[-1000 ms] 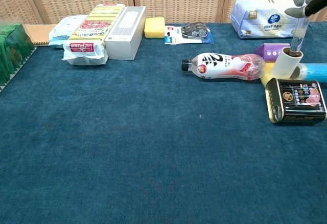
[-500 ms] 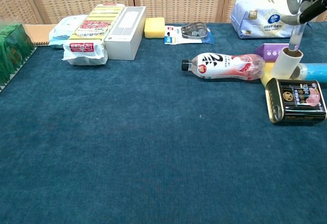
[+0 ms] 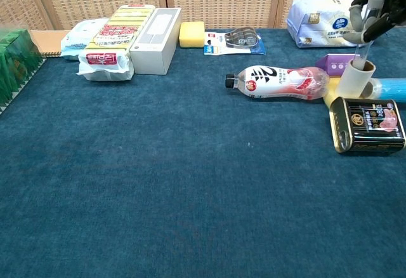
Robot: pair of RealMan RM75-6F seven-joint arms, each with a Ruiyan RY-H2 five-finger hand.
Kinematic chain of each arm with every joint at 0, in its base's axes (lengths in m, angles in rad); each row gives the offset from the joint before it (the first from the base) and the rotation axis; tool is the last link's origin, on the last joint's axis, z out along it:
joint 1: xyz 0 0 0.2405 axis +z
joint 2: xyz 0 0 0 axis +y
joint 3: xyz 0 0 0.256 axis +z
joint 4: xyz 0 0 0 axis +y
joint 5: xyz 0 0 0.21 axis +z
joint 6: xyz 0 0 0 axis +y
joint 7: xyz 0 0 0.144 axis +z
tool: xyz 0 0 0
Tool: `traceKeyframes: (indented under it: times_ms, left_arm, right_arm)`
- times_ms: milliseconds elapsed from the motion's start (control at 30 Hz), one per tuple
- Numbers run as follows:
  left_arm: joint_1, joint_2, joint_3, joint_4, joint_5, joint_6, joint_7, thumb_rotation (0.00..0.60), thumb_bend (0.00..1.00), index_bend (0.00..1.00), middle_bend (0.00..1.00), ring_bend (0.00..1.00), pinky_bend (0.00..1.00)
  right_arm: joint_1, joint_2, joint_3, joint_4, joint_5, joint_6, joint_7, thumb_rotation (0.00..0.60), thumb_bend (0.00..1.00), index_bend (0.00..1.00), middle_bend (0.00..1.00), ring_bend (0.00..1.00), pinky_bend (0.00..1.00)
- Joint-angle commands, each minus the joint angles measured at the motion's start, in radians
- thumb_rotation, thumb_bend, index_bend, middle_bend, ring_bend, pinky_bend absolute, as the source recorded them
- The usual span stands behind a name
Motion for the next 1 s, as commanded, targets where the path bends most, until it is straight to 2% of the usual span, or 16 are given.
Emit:
traceKeyframes:
  times_ms: [33,267,500,667,833,1000]
  left_arm:
    - [0.000,0.001,-0.001,-0.001,-0.003,-0.001,0.001,0.444,0.00,0.01,0.00,0.03,0.15]
    - [0.002,0.001,0.000,-0.007,-0.001,0.000,0.010,0.441,0.00,0.01,0.00,0.03,0.15]
    - [0.002,0.001,0.000,-0.007,0.001,0.001,0.011,0.439,0.00,0.01,0.00,0.03,0.15]
    - [-0.001,0.003,0.000,-0.006,0.005,0.002,0.008,0.438,0.00,0.01,0.00,0.03,0.15]
    - [-0.008,0.007,0.000,-0.005,0.013,0.001,0.003,0.445,0.00,0.01,0.00,0.03,0.15]
    - [-0.023,0.011,0.003,-0.001,0.027,-0.006,-0.005,0.439,0.00,0.01,0.00,0.03,0.15]
  right_arm:
    - [0.008,-0.014,0.000,0.026,0.004,-0.015,0.004,0.600,0.43,0.78,0.95,1.00,1.00]
    - [0.012,-0.032,-0.008,0.074,-0.006,-0.045,0.029,0.600,0.40,0.78,0.90,0.93,0.97]
    - [0.004,-0.027,-0.018,0.100,-0.039,-0.076,0.083,0.600,0.39,0.71,0.75,0.73,0.74]
    - [-0.002,-0.017,-0.026,0.104,-0.049,-0.091,0.095,0.600,0.39,0.58,0.57,0.55,0.58]
    - [-0.014,-0.005,-0.038,0.094,-0.059,-0.087,0.094,0.600,0.38,0.41,0.38,0.38,0.44]
    - [-0.041,0.016,-0.043,0.065,-0.076,-0.044,0.090,0.600,0.32,0.27,0.28,0.30,0.37]
